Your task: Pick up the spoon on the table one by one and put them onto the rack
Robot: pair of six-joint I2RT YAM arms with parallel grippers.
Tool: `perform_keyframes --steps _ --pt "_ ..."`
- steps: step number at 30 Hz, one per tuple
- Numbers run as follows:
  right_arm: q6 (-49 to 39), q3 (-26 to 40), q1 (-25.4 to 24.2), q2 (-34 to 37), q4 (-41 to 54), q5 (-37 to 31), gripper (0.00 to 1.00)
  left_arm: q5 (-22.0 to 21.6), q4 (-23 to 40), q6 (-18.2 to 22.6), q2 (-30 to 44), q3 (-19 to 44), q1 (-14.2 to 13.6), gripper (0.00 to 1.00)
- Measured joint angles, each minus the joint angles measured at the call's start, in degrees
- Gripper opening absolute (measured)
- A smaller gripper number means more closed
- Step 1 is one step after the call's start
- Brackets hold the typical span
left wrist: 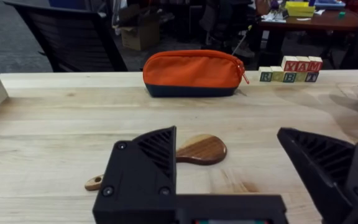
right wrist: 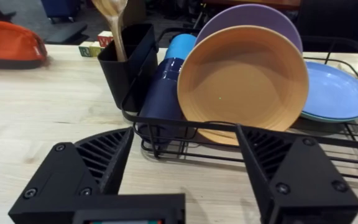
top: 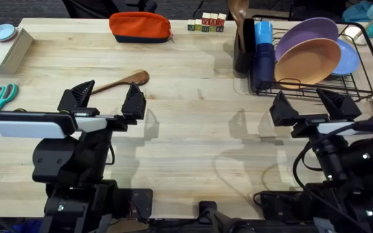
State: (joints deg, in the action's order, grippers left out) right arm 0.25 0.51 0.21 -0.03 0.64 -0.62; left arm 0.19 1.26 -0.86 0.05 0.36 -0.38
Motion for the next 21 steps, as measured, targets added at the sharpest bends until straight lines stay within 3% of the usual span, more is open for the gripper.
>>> perform_keyframes --steps 17,21 --pt "0.26 0.02 0.00 0.02 0.26 -0.92 0.992 -0.46 -2.12 -0.60 0.00 0.01 -0.02 0.994" --pt "0.85 0.23 0.00 0.02 0.83 -0.79 0.992 -0.51 3.70 -1.75 0.00 0.95 -0.01 0.994"
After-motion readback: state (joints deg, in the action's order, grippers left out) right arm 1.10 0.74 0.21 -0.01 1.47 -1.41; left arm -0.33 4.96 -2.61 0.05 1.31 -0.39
